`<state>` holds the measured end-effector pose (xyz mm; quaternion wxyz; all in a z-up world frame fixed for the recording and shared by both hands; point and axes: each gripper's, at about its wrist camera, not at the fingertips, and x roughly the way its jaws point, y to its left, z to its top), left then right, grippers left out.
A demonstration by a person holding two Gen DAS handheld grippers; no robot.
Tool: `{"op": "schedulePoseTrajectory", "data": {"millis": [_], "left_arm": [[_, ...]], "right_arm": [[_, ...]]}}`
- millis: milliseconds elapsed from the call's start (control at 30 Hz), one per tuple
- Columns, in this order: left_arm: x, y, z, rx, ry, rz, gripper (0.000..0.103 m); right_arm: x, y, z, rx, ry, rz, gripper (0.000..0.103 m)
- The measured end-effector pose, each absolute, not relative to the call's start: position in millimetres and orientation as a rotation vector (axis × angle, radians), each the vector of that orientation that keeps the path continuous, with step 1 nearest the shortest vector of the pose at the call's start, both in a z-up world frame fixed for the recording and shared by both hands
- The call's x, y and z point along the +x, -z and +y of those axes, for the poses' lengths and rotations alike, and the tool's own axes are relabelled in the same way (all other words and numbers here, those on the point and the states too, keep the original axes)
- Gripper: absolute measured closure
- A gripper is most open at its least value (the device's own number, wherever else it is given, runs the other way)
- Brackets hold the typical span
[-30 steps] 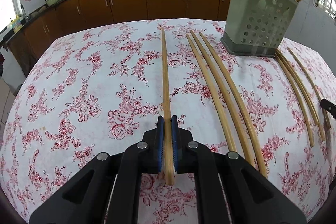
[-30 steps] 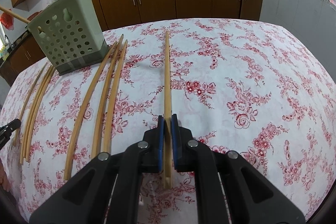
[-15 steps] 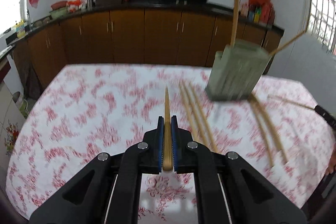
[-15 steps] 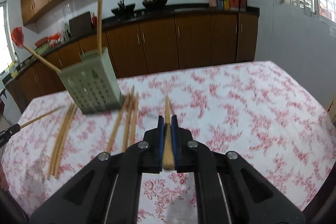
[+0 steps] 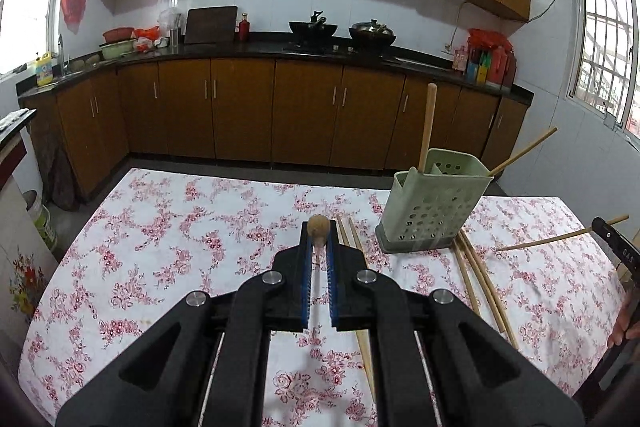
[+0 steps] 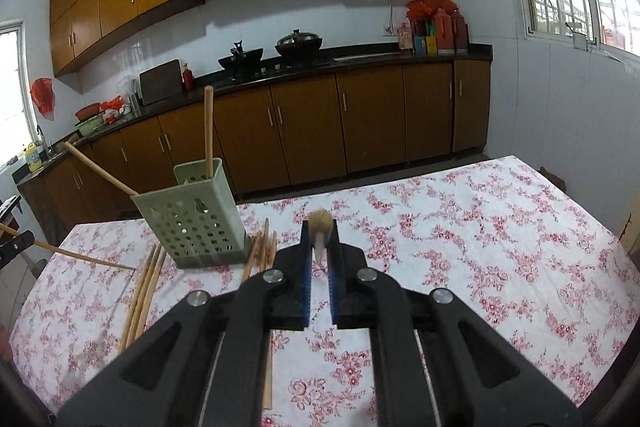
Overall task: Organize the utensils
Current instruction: 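Lift both chopsticks and lower them into the green holder with both tools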
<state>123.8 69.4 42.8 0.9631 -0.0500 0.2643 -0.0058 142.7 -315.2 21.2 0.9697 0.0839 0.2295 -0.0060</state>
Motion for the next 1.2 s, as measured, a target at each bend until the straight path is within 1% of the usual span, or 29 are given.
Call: {"op": "schedulePoseTrajectory", "data": {"millis": [133, 367, 600, 900, 1067, 1200], "left_arm": [[124, -52, 67, -0.091, 0.019, 0.526, 0.096], [112, -93, 59, -0.080, 0.098, 0.475, 0.096], [101, -141, 35, -0.078, 0.205, 0.406, 0.096], [118, -179, 2, -0.074, 0.227, 0.305, 0.096], [142, -178, -5, -0.098, 0.191, 0.279, 0.096], [160, -170, -10, -0.105, 0.159, 0.272, 0.096]], "right_arm": [[144, -38, -314, 0.170, 0.000, 0.433, 0.095], [137, -91, -314, 0.187, -0.061, 0.360, 0.095], [124, -135, -308, 0.234, -0.167, 0.290, 0.095], [135, -163, -280, 0.205, -0.234, 0.210, 0.095], [155, -166, -261, 0.173, -0.233, 0.181, 0.095], [180, -157, -249, 0.163, -0.239, 0.203, 0.095]]}}
